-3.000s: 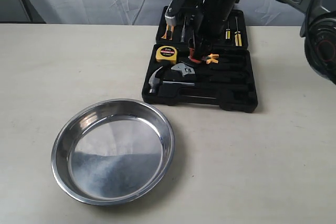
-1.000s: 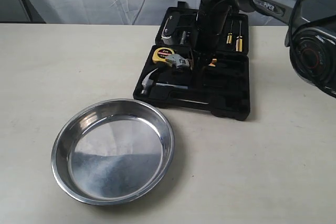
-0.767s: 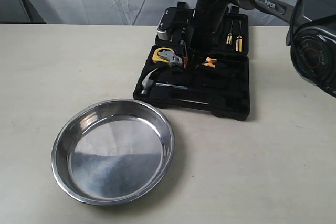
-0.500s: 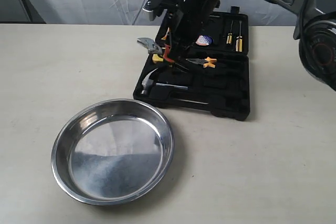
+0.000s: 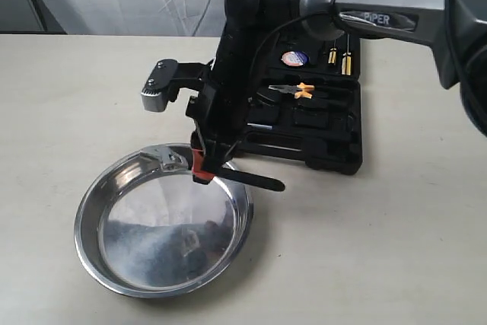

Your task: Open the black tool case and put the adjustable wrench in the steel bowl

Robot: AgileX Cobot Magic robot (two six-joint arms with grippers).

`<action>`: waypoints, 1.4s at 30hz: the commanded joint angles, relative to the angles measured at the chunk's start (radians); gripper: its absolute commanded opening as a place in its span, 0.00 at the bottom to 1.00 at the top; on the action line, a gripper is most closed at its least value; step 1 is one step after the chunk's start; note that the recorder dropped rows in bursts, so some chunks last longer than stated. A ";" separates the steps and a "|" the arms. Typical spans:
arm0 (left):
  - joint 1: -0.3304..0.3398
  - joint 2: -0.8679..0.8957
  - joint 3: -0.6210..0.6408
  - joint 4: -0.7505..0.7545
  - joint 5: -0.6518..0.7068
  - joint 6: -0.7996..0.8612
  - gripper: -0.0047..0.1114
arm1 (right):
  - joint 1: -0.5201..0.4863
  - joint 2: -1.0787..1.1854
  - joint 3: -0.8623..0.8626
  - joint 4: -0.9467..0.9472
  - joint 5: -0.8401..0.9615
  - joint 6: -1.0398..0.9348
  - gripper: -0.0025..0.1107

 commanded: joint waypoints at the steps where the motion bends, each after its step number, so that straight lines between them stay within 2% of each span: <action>1: -0.001 0.004 -0.002 -0.002 -0.005 -0.001 0.04 | 0.033 -0.046 0.036 0.061 -0.019 -0.037 0.02; 8: -0.001 0.004 -0.002 -0.002 -0.005 -0.001 0.04 | 0.122 -0.004 0.042 0.056 -0.171 -0.037 0.02; 12: -0.001 0.004 -0.002 -0.002 -0.005 -0.001 0.04 | 0.122 0.031 0.042 0.063 -0.192 -0.033 0.04; 14: -0.001 0.004 -0.002 -0.002 -0.005 -0.001 0.04 | 0.122 0.034 0.042 0.066 -0.192 -0.033 0.15; 15: -0.001 0.004 -0.002 -0.002 -0.005 -0.001 0.04 | 0.122 0.034 0.042 0.067 -0.192 -0.033 0.28; 17: -0.001 0.004 -0.002 -0.002 -0.005 -0.001 0.04 | 0.122 0.034 0.042 0.067 -0.192 -0.033 0.42; 18: -0.001 0.004 -0.002 -0.002 -0.005 -0.001 0.04 | 0.122 0.034 0.042 0.067 -0.192 -0.031 0.42; 20: -0.001 0.004 -0.002 -0.002 -0.005 -0.001 0.04 | 0.122 0.034 0.042 0.068 -0.214 -0.026 0.38; 22: -0.001 0.004 -0.002 -0.002 -0.005 -0.001 0.04 | 0.116 0.022 0.042 0.068 -0.219 0.011 0.26; 24: -0.001 0.004 -0.002 -0.002 -0.005 -0.001 0.04 | 0.098 -0.002 0.042 0.069 -0.202 0.061 0.06; 25: -0.001 0.004 -0.002 -0.002 -0.005 -0.001 0.04 | 0.088 -0.015 0.042 0.072 -0.181 0.080 0.02; 29: -0.001 0.004 -0.002 -0.002 -0.005 -0.001 0.04 | 0.008 -0.120 0.126 0.225 -0.149 0.032 0.01; 31: -0.001 0.004 -0.002 -0.002 -0.005 -0.001 0.04 | -0.040 -0.215 0.236 0.323 -0.226 -0.029 0.01; 36: -0.001 0.004 -0.002 -0.002 -0.005 -0.001 0.04 | -0.093 -0.502 0.562 0.341 -0.653 -0.006 0.01; 42: -0.001 0.004 -0.002 -0.002 -0.005 -0.001 0.04 | -0.091 -0.872 0.919 0.356 -1.015 0.158 0.01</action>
